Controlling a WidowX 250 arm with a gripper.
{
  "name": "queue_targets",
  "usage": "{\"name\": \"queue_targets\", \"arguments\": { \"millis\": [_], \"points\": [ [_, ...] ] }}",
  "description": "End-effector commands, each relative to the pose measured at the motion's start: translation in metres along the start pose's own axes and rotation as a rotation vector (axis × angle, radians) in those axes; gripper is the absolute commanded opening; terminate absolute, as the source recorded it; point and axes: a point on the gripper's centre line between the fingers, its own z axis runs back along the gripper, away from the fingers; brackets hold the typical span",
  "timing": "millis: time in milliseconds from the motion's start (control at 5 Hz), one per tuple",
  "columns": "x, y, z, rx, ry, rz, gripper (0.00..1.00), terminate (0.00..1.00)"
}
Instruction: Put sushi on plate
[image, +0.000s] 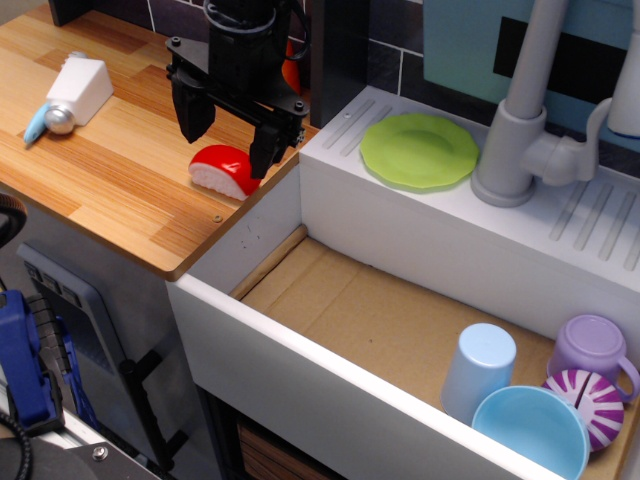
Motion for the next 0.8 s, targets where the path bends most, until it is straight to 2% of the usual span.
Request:
{"name": "queue_targets", "arguments": {
  "millis": [0, 200, 400, 600],
  "points": [
    [0.0, 0.0, 0.0, 0.0, 0.0, 0.0, 1.0, 0.0],
    [0.004, 0.005, 0.005, 0.03, -0.077, -0.219, 1.0, 0.0],
    [0.012, 0.008, 0.009, 0.035, -0.151, -0.398, 1.0, 0.0],
    [0.027, 0.011, 0.011, 0.064, -0.183, -0.53, 1.0, 0.0]
  ]
}}
